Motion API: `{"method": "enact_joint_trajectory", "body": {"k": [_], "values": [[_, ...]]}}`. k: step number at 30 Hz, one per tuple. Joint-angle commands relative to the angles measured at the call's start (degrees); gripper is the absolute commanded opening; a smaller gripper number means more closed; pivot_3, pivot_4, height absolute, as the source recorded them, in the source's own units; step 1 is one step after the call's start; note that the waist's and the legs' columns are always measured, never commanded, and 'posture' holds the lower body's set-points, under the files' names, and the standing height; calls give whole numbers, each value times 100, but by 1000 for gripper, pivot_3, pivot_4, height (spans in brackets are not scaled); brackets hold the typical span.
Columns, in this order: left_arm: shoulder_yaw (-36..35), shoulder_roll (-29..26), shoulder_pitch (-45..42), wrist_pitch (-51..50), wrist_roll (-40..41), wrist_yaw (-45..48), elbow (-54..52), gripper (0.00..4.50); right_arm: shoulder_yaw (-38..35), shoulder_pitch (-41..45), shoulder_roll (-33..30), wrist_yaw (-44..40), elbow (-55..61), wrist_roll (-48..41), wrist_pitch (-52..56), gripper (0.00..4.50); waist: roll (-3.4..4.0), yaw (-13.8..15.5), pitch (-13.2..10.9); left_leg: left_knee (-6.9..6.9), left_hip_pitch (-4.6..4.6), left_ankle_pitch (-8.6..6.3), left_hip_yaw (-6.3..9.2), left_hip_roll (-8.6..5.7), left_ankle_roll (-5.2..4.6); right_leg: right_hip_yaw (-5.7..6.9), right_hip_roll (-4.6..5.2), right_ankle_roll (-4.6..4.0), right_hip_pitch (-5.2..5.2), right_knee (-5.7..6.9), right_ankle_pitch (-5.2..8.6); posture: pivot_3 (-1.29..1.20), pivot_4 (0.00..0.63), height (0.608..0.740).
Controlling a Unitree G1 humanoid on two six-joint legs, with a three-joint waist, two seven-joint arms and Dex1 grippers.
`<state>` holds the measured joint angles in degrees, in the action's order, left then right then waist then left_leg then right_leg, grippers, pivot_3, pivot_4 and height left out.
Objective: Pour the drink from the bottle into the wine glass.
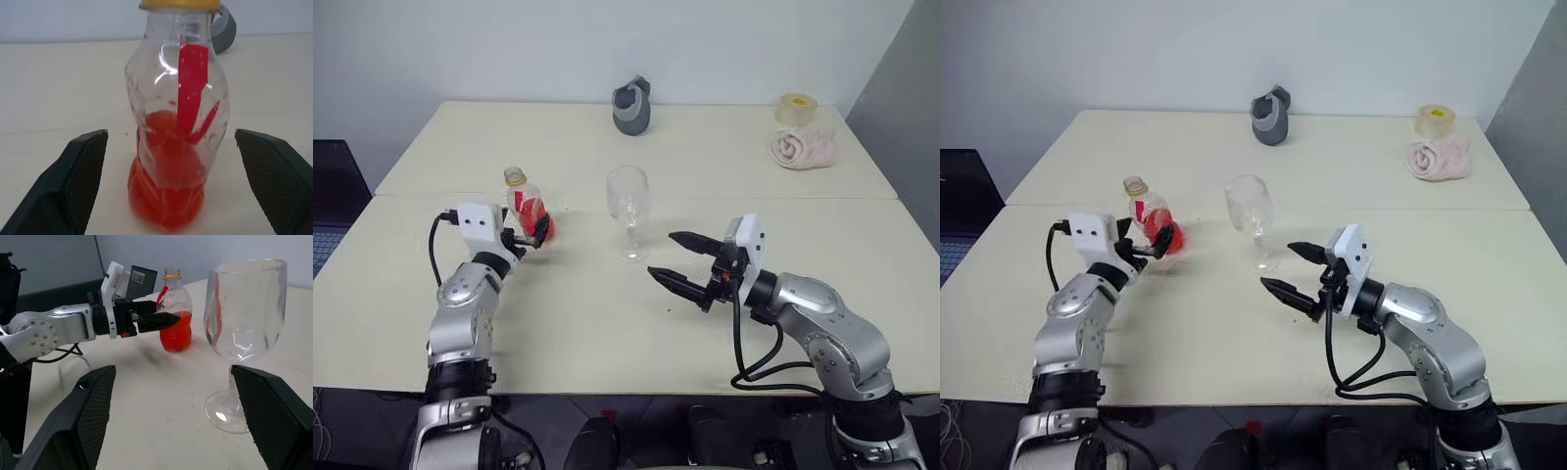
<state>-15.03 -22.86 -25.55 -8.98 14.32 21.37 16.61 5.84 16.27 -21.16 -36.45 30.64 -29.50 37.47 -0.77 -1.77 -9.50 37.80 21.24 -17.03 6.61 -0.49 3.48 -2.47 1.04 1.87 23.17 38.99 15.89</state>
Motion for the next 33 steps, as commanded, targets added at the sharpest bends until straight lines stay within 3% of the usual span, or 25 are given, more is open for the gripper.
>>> {"method": "enact_joint_trajectory", "body": {"k": [1, 6, 9, 18, 23, 27, 33], "values": [[67, -139, -469, 557, -189, 113, 657, 4500, -9, 1, 49, 123, 280, -138, 8, 4016, 0, 0, 0, 3, 2, 0, 2, -2, 0, 4, 0, 0, 0, 0, 0, 0, 150, 740], [95, -176, -875, 1145, -261, 261, 1464, 4500, -18, -34, 25, 235, 340, -181, 49, 4016, 0, -2, 0, 3, 5, 0, 1, -3, 0, 3, 1, 0, 2, -1, 0, 0, 150, 740], [95, -186, -949, 1309, -244, 364, 1679, 3917, -40, -84, 14, 313, 374, -208, 70, 4062, 0, -4, 0, 3, 6, 0, 3, -2, 0, 4, 1, 0, 4, -1, 0, 0, 150, 740], [87, -153, -988, 1440, -221, 413, 1831, 1183, -62, -66, 78, 498, 327, -261, 105, 4062, 0, -7, 0, 5, 12, 0, 13, -2, 0, 9, 1, 0, 5, 0, 0, 0, 150, 740], [473, -190, -1148, 1153, -438, 589, 1455, 959, -197, 184, 108, 599, 148, -305, 155, 4062, 0, -7, 0, 7, 14, 0, 18, -2, 0, 12, 1, 0, 5, 0, 0, 0, 150, 740], [899, -235, -1804, 1068, -646, 966, 1366, 959, -368, 617, 170, 764, -21, -439, 380, 4062, -6, 17, -3, 23, 40, 1, 40, -17, 0, 29, 0, 2, 11, -1, -2, 0, 150, 740], [1582, -300, -2647, 1766, -963, 2092, 1768, 959, -313, 1138, 183, 765, -322, -375, 388, 4062, -6, -12, -3, 19, 57, 13, 43, -31, 21, 31, 4, 4, 26, -4, -2, 0, 150, 740]]}}
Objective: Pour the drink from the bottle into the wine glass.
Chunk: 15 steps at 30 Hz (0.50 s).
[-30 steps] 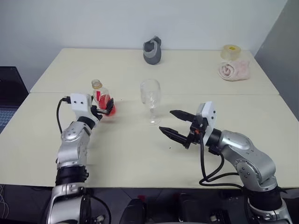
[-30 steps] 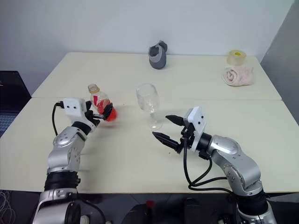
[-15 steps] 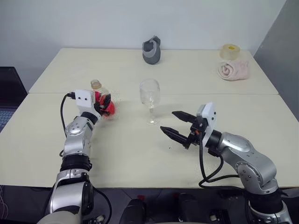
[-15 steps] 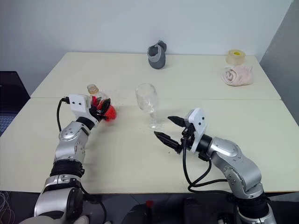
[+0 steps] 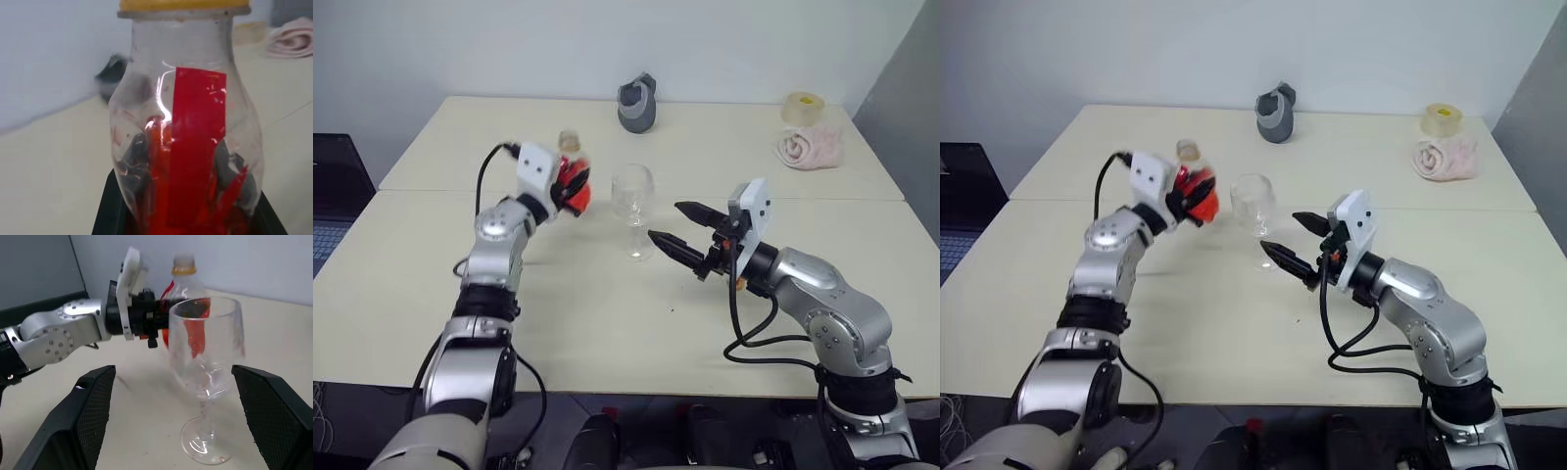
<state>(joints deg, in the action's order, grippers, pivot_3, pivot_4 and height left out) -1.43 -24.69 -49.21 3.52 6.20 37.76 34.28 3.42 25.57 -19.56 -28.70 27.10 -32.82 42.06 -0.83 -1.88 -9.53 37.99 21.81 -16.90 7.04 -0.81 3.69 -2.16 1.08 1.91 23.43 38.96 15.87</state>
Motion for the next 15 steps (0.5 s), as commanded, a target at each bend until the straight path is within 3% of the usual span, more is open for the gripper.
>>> {"method": "enact_joint_trajectory", "body": {"k": [1, 6, 15], "values": [[305, -160, -351, 712, -246, 557, 127, 959, -53, 247, 28, -13, -2, -24, -93, 4062, 0, -11, 0, -2, -2, 0, -3, 0, 0, -4, 0, 0, 1, 0, 0, 0, 150, 740], [550, -363, -626, 1662, -606, 862, 821, 959, 56, 318, 143, 45, -21, 19, -138, 4062, 1, -128, 0, -5, -5, -1, -6, 7, -3, -10, -5, 0, 6, 6, 0, 0, 150, 740], [532, -679, -1143, 2430, -823, 969, 1746, 959, 65, 292, 221, 113, -42, 110, -221, 4062, 1, -137, 0, 0, 8, -11, 0, -1, -22, -5, 0, 0, 14, 7, 0, 0, 150, 740]]}}
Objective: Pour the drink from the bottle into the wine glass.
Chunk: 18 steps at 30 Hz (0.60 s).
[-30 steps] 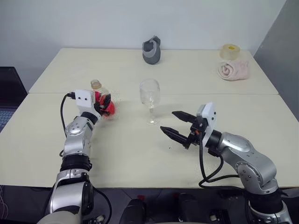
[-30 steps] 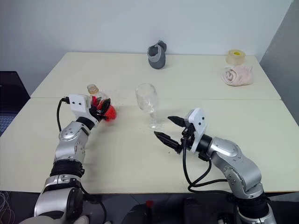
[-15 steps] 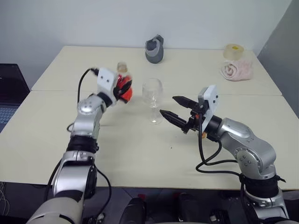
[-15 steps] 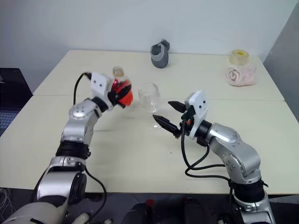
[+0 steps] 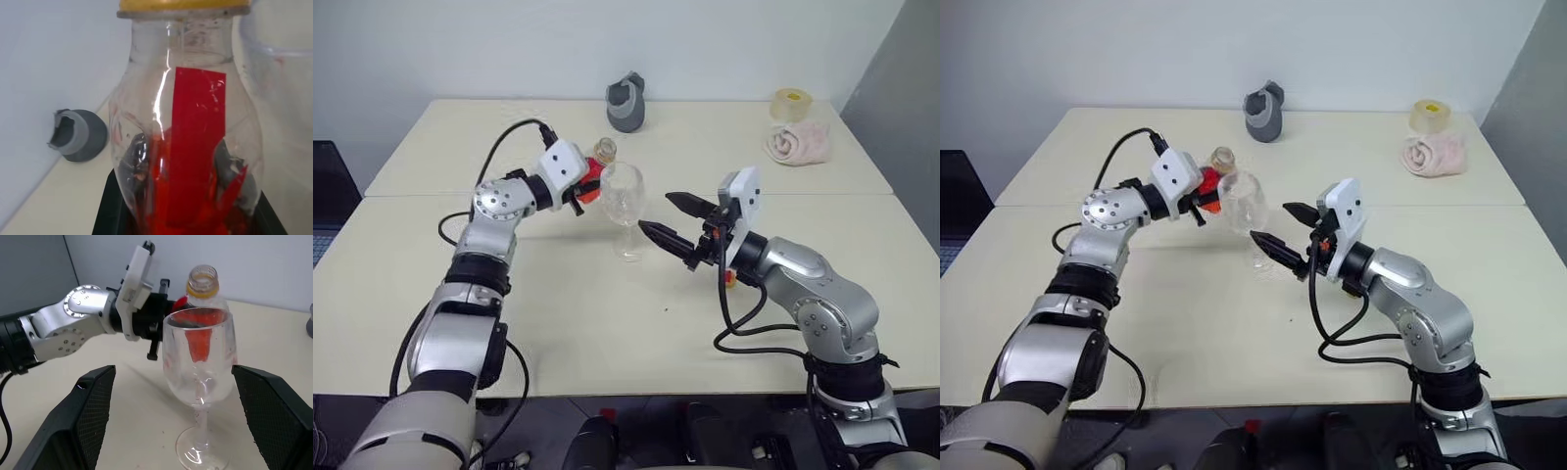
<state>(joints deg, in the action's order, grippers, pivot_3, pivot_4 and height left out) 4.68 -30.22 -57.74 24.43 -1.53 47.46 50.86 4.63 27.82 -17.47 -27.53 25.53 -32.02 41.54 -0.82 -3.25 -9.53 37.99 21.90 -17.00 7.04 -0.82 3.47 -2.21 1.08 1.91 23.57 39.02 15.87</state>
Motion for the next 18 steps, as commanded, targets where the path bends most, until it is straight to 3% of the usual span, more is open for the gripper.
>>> {"method": "enact_joint_trajectory", "body": {"k": [1, 18], "values": [[-76, -154, -340, 395, -73, -11, 164, 959, -56, 77, 6, -15, 86, 47, -192, 4062, 0, 1, 0, 0, 0, 0, 0, -1, 0, 0, 0, 0, 0, 0, 0, 0, 150, 740], [453, -773, -832, 2078, -1228, -387, 755, 959, 12, 219, 294, -118, -7, 124, -534, 4062, 0, -5, 0, 0, -1, 1, 1, -3, -1, 0, 0, 0, 2, 4, 0, 0, 150, 740]]}}
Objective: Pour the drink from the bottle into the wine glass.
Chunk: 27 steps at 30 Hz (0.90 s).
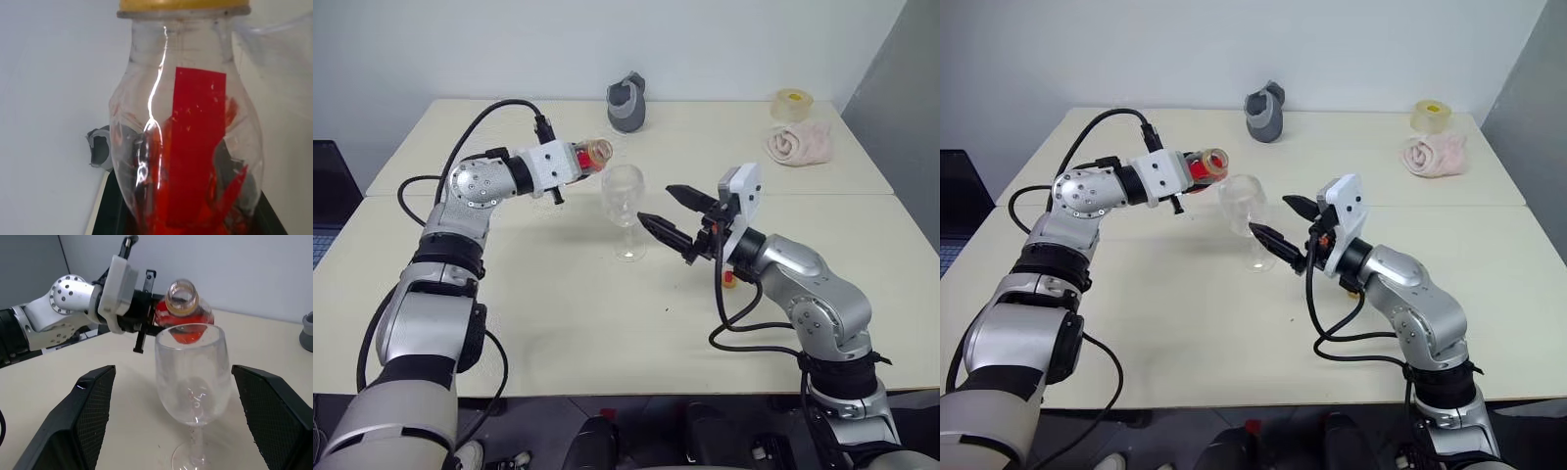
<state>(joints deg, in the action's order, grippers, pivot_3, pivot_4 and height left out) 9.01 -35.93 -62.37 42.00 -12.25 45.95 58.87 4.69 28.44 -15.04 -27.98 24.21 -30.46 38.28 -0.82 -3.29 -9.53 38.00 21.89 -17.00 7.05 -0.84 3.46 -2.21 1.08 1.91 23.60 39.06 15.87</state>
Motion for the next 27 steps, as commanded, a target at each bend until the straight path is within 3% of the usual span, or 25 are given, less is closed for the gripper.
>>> {"method": "enact_joint_trajectory", "body": {"k": [1, 27], "values": [[30, -219, -400, 352, -209, -302, -8, 959, 11, 165, 61, -86, 114, -26, -228, 4062, 0, -1, 0, 0, 0, 0, 0, 0, 0, 0, 0, 0, 0, 0, 0, 0, 150, 740], [929, -650, -1333, 1359, -1846, -1721, 563, 959, 97, 189, 159, -134, -75, 153, -564, 4062, 0, -13, 0, 1, 0, 1, 1, -5, -1, 0, 1, 0, 1, 4, 0, 0, 150, 740]]}}
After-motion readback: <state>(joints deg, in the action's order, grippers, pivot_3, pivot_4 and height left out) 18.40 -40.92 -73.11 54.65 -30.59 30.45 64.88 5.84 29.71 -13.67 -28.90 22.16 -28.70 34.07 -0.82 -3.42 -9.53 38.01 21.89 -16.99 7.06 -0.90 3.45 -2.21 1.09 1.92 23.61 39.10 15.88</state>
